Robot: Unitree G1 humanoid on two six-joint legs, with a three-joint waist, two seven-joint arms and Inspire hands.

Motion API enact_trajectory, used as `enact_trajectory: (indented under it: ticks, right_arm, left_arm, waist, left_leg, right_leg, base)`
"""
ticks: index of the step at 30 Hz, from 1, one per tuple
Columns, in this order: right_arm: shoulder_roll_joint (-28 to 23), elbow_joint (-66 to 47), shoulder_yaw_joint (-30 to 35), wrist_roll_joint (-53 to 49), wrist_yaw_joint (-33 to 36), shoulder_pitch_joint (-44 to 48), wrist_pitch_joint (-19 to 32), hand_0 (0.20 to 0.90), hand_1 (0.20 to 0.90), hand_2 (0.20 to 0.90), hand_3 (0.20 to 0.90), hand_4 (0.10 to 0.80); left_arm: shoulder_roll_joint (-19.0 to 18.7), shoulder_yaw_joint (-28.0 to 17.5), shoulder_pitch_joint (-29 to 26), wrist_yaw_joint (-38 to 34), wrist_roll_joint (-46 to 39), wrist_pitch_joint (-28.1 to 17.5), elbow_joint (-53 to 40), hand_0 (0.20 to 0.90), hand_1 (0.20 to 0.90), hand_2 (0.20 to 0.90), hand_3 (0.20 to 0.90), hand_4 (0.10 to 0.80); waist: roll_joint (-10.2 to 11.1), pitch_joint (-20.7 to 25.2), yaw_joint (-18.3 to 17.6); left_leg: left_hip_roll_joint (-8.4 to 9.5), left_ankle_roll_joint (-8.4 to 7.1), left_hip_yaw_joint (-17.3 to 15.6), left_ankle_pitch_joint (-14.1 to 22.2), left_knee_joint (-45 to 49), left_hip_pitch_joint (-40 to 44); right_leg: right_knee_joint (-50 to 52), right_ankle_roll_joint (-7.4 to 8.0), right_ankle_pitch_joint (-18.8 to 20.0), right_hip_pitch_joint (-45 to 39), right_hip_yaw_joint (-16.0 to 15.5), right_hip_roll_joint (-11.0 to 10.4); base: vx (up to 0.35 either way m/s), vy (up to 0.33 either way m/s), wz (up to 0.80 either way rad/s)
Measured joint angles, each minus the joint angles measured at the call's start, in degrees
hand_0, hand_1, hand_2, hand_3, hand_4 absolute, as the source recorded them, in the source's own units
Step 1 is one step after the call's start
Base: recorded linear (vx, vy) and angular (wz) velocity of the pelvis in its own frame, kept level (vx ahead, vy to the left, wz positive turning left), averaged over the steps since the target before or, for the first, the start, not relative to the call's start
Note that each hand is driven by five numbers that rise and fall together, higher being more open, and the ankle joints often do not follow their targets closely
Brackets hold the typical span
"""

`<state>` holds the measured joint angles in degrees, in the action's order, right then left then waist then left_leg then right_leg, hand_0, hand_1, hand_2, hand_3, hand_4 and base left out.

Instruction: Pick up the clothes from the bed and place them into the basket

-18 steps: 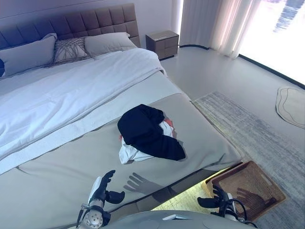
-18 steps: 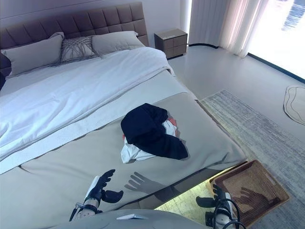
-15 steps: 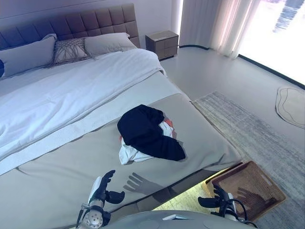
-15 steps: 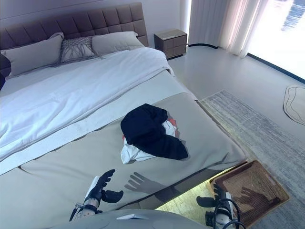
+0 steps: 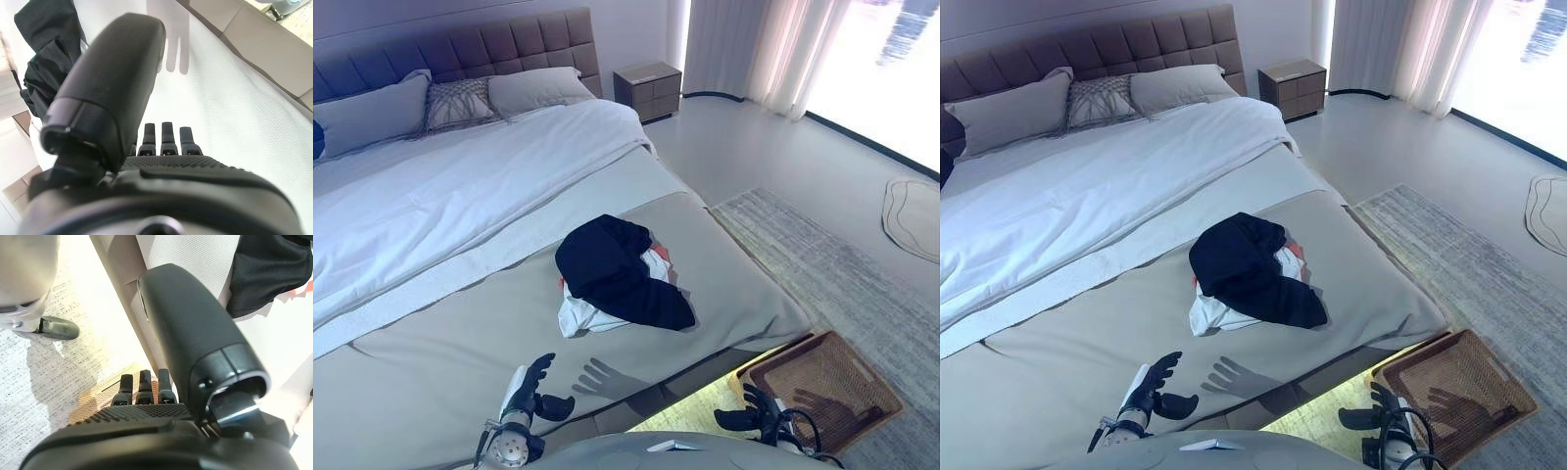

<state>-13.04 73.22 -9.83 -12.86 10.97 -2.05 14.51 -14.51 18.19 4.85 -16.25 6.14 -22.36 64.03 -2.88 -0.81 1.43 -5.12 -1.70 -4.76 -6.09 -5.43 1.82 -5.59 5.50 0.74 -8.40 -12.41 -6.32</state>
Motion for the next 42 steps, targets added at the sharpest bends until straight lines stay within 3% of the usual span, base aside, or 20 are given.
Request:
enact_trajectory:
  ticks: [10, 12, 16, 21, 29, 36, 39, 42]
  right_arm:
    - [-1.2, -4.1, -2.9, 1.9, 3.1, 0.8, 0.2, 0.900, 0.900, 0.900, 0.900, 0.800]
    - [-2.2, -7.2, -4.5, 6.0, 6.9, 1.1, 0.1, 0.900, 0.900, 0.900, 0.900, 0.800]
    - [-8.8, -24.7, -12.3, 19.2, 14.7, 2.1, -5.9, 0.900, 0.900, 0.900, 0.900, 0.800]
    - [-13.8, -33.1, -15.8, 27.4, 17.7, 14.8, -12.7, 0.900, 0.900, 0.900, 0.900, 0.800]
    - [-17.1, -35.2, -20.2, 28.7, 15.7, 36.7, -23.8, 0.900, 0.900, 0.900, 0.900, 0.800]
    - [-16.9, -22.8, -22.5, 28.7, 14.0, 49.0, -25.0, 0.900, 0.900, 0.900, 0.900, 0.800]
    - [-17.6, -15.3, -23.0, 28.9, 13.7, 55.9, -24.9, 0.900, 0.900, 0.900, 0.900, 0.800]
    - [-17.5, -13.1, -25.2, 31.2, 13.4, 57.5, -24.9, 0.900, 0.900, 0.900, 0.900, 0.800]
  left_arm:
    - [-1.9, 0.1, -0.5, -11.1, 8.1, -0.3, -3.3, 0.900, 0.900, 0.900, 0.900, 0.800]
    - [-2.5, 0.1, -0.7, -12.5, 8.8, -0.3, -5.4, 0.900, 0.900, 0.900, 0.900, 0.800]
    - [-3.8, 0.0, -1.0, -12.8, 9.2, -0.3, -10.9, 0.900, 0.900, 0.900, 0.900, 0.800]
    - [-4.7, -0.4, -1.9, -12.0, 6.4, -0.2, -14.5, 0.900, 0.900, 0.900, 0.900, 0.800]
    - [-7.9, -0.5, -3.6, -10.4, 3.9, 3.6, -20.6, 0.900, 0.900, 0.900, 0.900, 0.800]
    - [-8.5, -0.5, -6.1, -10.4, 0.3, 3.5, -22.0, 0.900, 0.900, 0.900, 0.900, 0.800]
    - [-8.5, 0.1, -9.7, -10.4, -0.8, 1.9, -22.8, 0.900, 0.900, 0.900, 0.900, 0.800]
    - [-8.8, 0.1, -12.2, -10.5, -2.4, 1.0, -24.3, 0.900, 0.900, 0.900, 0.900, 0.800]
  waist:
    - [0.4, -0.5, 0.4]
    - [0.5, -0.5, 0.7]
    - [0.8, -1.6, 1.5]
    - [1.5, -3.0, 2.6]
    - [1.4, -5.8, 7.0]
    - [0.0, -9.0, 11.9]
    - [-1.9, -14.3, 14.6]
    - [-1.7, -19.5, 16.0]
  left_leg:
    - [0.02, 0.07, 0.6, -0.1, 0.0, -0.1]
    - [0.08, 0.07, 0.6, -0.1, 0.0, 0.0]
    - [0.13, 0.25, 0.8, -0.5, 0.0, 0.0]
    - [0.12, 0.00, 1.9, -1.2, 0.0, -0.1]
    - [0.33, -0.81, 5.5, -2.2, 0.3, -1.7]
    - [1.27, -1.45, 9.9, -4.4, 0.7, -6.4]
    - [2.15, -1.73, 11.2, -4.4, 5.4, -11.6]
    - [4.15, -1.51, 11.7, -2.9, 9.1, -12.9]
  right_leg:
    - [0.0, -0.25, -0.1, 0.0, -0.6, 0.1]
    - [0.0, -0.24, -0.1, -0.1, -0.6, 0.2]
    - [0.0, -0.22, -0.1, -0.2, -0.8, 0.3]
    - [0.0, -0.01, 0.1, -0.6, -1.4, 0.6]
    - [0.0, -0.28, -0.1, -1.0, -4.9, 0.9]
    - [1.5, -0.72, -0.8, 1.9, -9.1, 0.6]
    - [11.7, -1.02, -5.1, 8.6, -9.6, -1.8]
    - [22.7, -1.36, -10.4, 12.8, -9.2, -5.8]
  base:
    - [-0.007, -0.007, 0.03]
    - [-0.009, -0.016, 0.00]
    - [-0.010, -0.030, 0.02]
    - [0.006, 0.000, 0.07]
    - [0.004, 0.033, 0.22]
    - [-0.112, 0.084, 0.30]
    - [-0.148, 0.097, 0.23]
    - [-0.012, 0.011, 0.21]
